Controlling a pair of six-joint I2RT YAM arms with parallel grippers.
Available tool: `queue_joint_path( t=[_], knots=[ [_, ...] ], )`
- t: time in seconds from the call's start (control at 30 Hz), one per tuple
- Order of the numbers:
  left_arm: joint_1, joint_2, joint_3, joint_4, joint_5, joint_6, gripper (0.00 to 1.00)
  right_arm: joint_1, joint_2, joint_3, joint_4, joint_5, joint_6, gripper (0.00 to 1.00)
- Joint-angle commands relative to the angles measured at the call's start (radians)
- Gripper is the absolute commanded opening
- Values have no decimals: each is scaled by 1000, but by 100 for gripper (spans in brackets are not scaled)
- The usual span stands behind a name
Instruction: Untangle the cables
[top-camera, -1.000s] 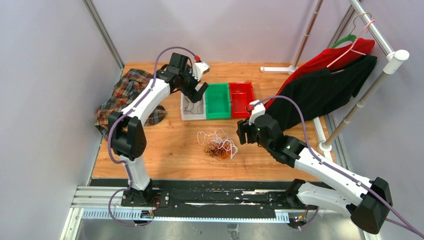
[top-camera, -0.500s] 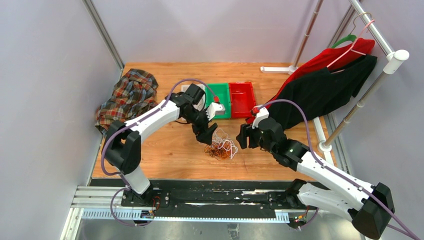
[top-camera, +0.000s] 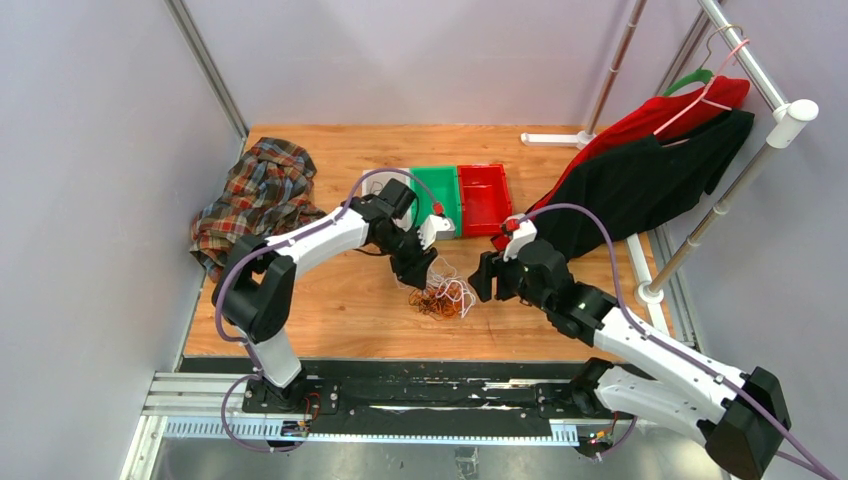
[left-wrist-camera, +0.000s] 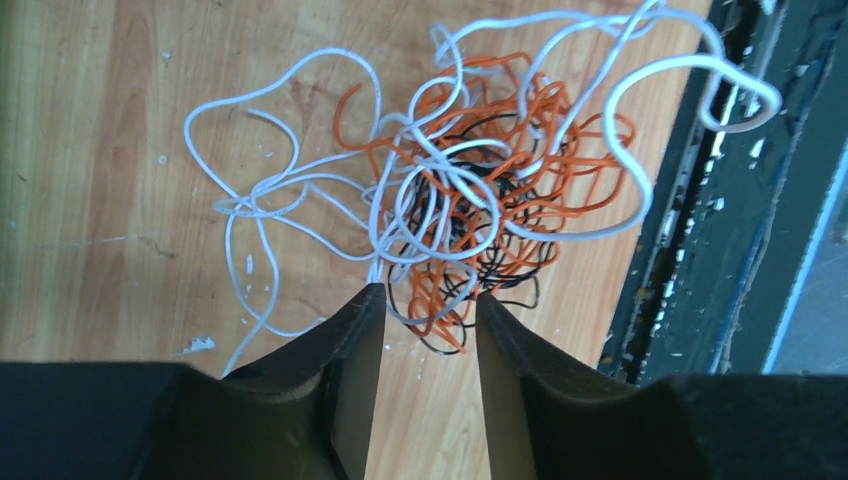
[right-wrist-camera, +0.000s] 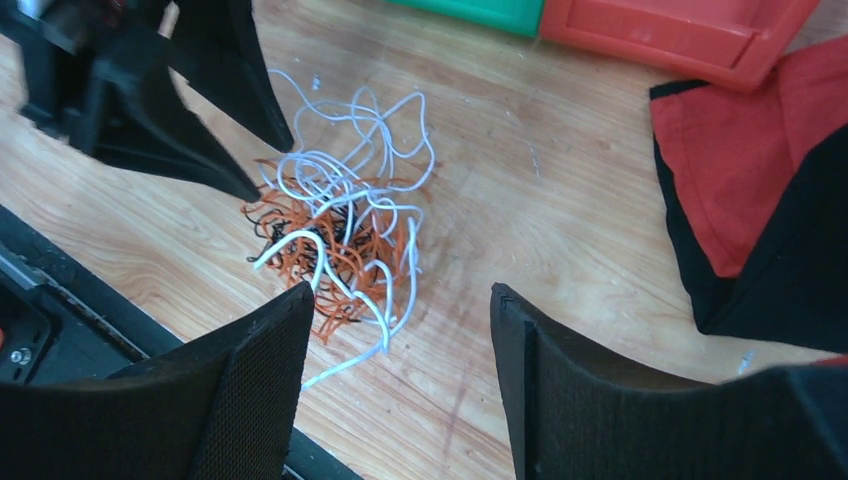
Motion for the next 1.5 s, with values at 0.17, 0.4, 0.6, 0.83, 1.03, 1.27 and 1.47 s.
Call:
queue_joint_path(
  t=[0.17, 0.4, 0.6, 0.83, 1.03, 1.27, 1.47],
  knots=[
    [-5, -69, -37, 117, -95, -59, 1, -17, 42, -44, 244, -157, 46, 74],
    [2, -162, 18, -27, -17, -69, 1, -15, 214, -60, 417, -239, 99, 75],
    [2, -257, 83, -128, 1, -61, 1, 21, 349, 4, 437, -204, 91, 75],
    [3, -347, 135, -178, -20, -65, 1, 25, 297, -27, 370, -19, 144, 54],
    [2, -398, 184, -221, -44, -83, 1, 26, 89, -73, 224, 113, 144, 38],
    [2, -450, 117, -220, -114, -63, 1, 25, -92, -104, 72, 214, 138, 0],
    [2, -444, 1, -218, -242, 37, 1, 25, -168, -79, 16, 292, 118, 1]
  ],
)
